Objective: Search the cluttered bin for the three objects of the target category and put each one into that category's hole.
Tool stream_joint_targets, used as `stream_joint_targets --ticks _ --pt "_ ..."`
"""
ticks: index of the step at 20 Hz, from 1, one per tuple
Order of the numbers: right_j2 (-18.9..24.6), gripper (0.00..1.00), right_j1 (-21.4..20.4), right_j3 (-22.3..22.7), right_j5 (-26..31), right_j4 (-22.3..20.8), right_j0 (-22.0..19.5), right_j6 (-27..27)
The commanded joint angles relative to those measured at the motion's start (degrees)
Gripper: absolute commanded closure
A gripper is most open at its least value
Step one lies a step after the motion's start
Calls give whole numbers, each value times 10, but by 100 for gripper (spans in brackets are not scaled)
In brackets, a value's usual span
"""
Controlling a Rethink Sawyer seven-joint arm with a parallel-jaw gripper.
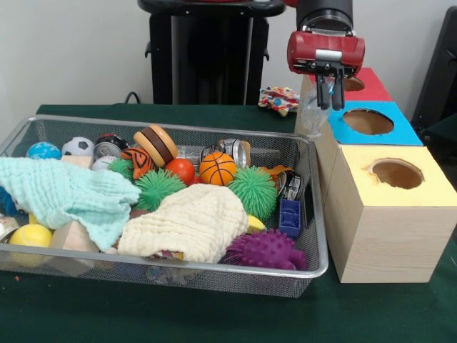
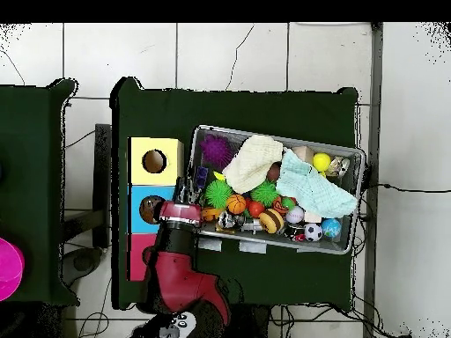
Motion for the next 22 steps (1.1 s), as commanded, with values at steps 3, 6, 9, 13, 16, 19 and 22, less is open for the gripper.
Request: stream_joint_targets --ticks 3,6,9,13,16,19,22 --pt "21 100 40 -31 -18 39 -1 33" --pt "16 100 33 -18 -24 61 19 29" --pt "3 100 22 -4 -30 93 47 17" --pt "-20 100 19 4 -36 133 77 2" --pt "-25 100 35 3 -51 143 90 16" --pt "-33 100 39 6 -52 160 112 21" --pt "-38 100 48 9 -53 186 132 22"
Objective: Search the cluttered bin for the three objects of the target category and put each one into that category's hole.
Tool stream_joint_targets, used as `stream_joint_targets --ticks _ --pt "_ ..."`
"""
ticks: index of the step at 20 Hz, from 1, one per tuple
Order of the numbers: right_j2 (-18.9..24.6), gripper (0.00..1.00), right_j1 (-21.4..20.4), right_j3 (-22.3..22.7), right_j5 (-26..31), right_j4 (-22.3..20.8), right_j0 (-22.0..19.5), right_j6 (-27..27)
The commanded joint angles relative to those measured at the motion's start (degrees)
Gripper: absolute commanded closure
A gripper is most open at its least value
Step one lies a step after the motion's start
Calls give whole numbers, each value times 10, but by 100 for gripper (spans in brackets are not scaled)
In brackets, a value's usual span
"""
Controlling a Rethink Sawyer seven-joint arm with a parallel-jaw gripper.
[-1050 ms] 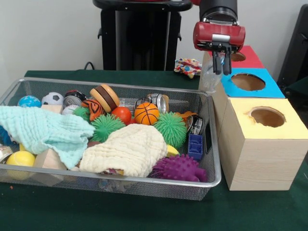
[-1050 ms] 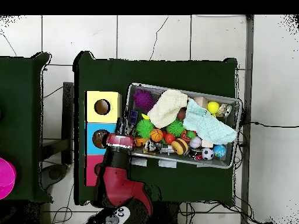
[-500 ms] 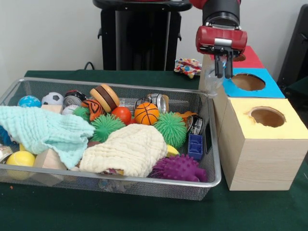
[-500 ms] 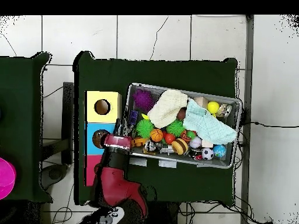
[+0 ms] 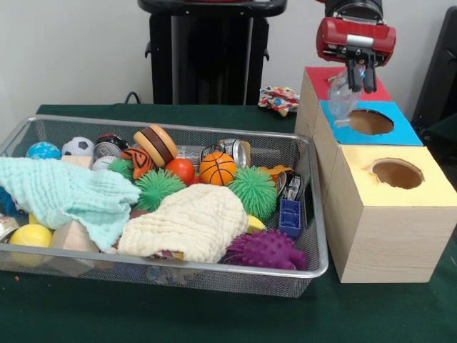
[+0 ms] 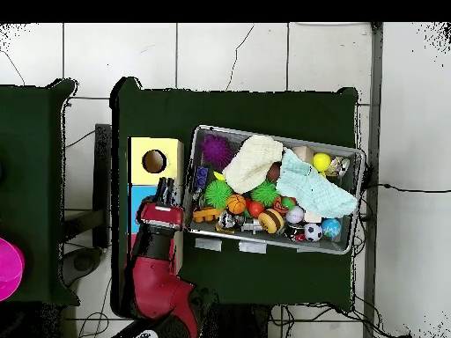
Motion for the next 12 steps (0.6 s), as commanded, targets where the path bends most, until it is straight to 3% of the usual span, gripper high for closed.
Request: stream_joint_targets --ticks 1,12 --pt "5 100 34 8 -53 81 32 22" --pt "13 100 93 3 -54 168 75 44"
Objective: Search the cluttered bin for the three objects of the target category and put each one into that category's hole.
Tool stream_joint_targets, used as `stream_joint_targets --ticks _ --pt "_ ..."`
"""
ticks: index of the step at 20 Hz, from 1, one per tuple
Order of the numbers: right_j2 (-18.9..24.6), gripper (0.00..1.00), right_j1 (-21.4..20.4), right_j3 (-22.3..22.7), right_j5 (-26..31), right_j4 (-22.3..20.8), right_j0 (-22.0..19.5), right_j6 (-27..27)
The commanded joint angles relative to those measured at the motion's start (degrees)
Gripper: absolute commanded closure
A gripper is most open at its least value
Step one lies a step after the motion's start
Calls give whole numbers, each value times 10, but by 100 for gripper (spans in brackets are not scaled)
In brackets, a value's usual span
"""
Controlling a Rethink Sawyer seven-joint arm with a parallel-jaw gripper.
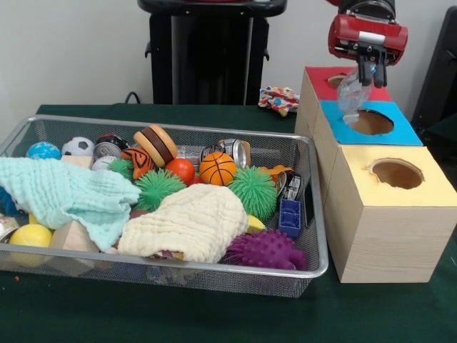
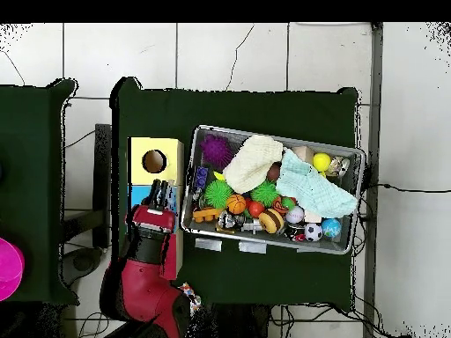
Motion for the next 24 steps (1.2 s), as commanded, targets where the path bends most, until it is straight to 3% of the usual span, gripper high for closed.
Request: stream_joint_targets --ticks 1,15,24 --pt "35 100 55 2 -50 74 14 46" --pt "31 100 82 -5 -35 122 52 52" --pt "15 100 90 -12 -40 120 68 47"
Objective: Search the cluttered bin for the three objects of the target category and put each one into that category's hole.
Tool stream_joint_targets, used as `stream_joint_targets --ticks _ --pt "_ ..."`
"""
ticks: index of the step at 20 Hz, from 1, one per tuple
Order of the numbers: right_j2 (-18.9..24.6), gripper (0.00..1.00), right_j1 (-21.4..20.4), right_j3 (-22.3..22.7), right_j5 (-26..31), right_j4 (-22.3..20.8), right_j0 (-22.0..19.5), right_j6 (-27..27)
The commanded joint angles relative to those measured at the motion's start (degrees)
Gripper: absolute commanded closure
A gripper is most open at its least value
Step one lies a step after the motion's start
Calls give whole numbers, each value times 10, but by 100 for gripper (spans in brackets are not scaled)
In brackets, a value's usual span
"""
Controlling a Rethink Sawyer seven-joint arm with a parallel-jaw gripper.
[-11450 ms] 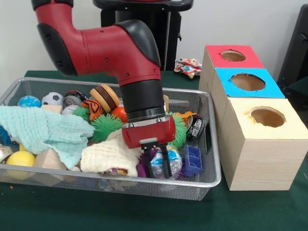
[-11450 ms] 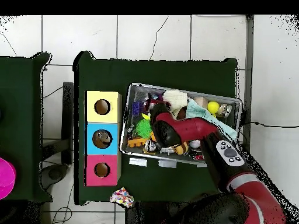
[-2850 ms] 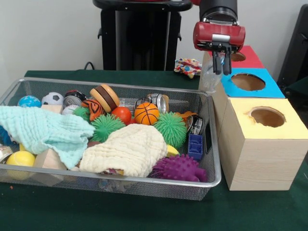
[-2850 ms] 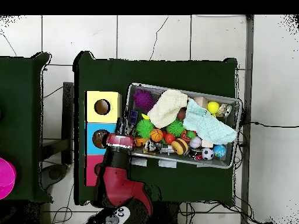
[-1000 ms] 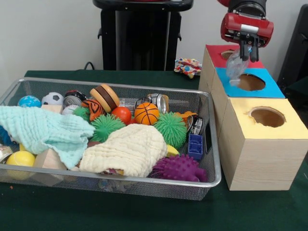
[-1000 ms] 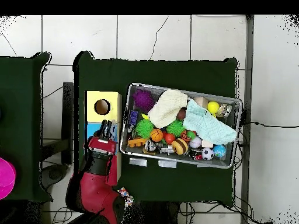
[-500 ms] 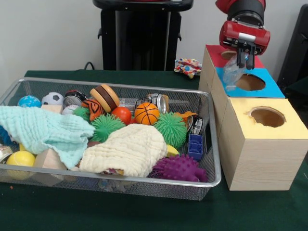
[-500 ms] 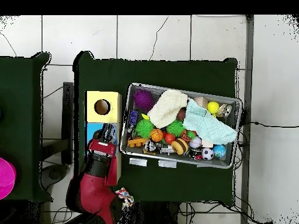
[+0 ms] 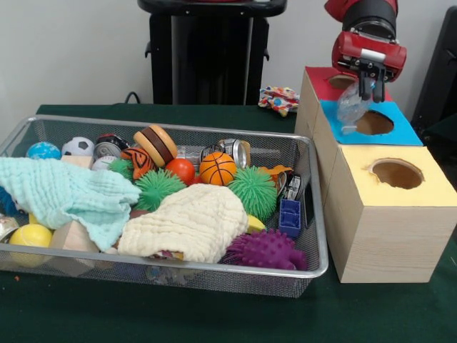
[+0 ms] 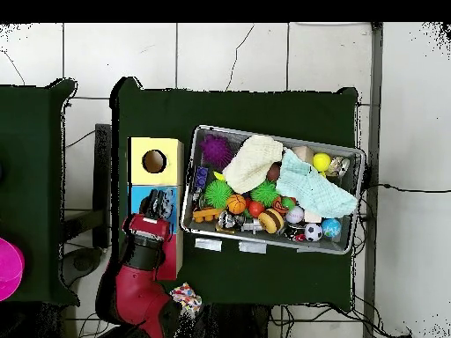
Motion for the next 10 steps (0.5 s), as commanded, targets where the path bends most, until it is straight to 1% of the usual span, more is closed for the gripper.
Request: stream_joint_targets --ticks 1,4,10 --pt "22 100 26 -13 -40 46 9 44" --pt "24 100 30 -14 -34 70 21 31" --pt "31 100 42 -20 -30 91 27 35"
